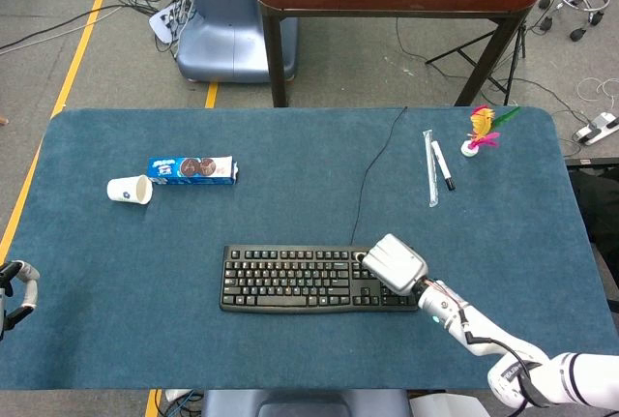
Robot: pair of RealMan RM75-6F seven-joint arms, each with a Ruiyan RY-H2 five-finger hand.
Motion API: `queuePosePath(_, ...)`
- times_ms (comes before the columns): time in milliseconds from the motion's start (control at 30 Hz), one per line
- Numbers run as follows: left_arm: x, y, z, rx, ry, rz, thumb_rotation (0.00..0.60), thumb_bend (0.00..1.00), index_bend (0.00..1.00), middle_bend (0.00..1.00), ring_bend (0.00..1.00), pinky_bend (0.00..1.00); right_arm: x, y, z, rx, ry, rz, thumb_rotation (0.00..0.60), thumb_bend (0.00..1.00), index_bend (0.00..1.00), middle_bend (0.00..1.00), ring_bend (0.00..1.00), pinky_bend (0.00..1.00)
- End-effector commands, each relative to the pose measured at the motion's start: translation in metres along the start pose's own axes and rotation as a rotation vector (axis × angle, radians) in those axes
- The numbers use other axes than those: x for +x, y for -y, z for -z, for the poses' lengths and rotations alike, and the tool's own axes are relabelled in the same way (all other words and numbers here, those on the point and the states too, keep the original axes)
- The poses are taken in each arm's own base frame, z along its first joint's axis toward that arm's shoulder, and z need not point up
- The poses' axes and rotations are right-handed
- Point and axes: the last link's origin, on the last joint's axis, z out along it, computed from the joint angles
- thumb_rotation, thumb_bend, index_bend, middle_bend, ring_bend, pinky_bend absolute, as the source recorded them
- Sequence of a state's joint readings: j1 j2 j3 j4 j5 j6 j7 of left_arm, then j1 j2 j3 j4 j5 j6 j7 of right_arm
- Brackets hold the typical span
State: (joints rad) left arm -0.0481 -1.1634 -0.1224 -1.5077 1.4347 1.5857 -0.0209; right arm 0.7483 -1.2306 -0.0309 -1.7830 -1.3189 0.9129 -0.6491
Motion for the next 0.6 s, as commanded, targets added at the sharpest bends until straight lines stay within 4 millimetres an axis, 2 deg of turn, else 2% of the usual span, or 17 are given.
queuePosePath(33,0.001,0.000,0.000,-0.006,0.001,-0.001,0.600,0.46,0.54,0.55,0.63,0.82,0.007,-0.009,0.018,-0.034,-0.024,0.001,0.600,1.00,0.43,0.93,0.93,1.00)
queuePosePath(167,0.002,-0.002,0.001,-0.016,-0.002,-0.002,0.600,0.46,0.54,0.55,0.63,0.82,0.012,-0.021,0.042,-0.090,-0.059,0.006,0.600,1.00,0.45,0.82,0.83,1.00)
queuePosePath(267,0.003,-0.004,0.001,-0.022,-0.008,0.000,0.600,0.46,0.54,0.55,0.63,0.82,0.010,-0.029,0.063,-0.146,-0.074,0.006,0.600,1.00,0.45,0.71,0.72,0.98)
queuePosePath(333,0.003,-0.006,0.002,-0.029,-0.009,-0.002,0.600,0.46,0.54,0.55,0.63,0.82,0.008,-0.033,0.078,-0.187,-0.082,0.002,0.600,1.00,0.45,0.64,0.61,0.85)
queuePosePath(400,0.002,-0.008,0.002,-0.037,-0.009,-0.004,0.600,0.46,0.54,0.55,0.63,0.82,0.004,-0.037,0.092,-0.228,-0.098,-0.009,0.600,1.00,0.46,0.58,0.52,0.66)
queuePosePath(500,0.003,-0.012,0.003,-0.053,-0.013,-0.006,0.600,0.46,0.54,0.55,0.63,0.82,-0.002,-0.043,0.114,-0.295,-0.121,-0.033,0.600,1.00,0.46,0.54,0.47,0.56)
queuePosePath(600,0.004,-0.015,0.005,-0.068,-0.020,-0.007,0.600,0.46,0.54,0.55,0.63,0.82,-0.009,-0.049,0.134,-0.371,-0.161,-0.047,0.600,1.00,0.46,0.53,0.46,0.56)
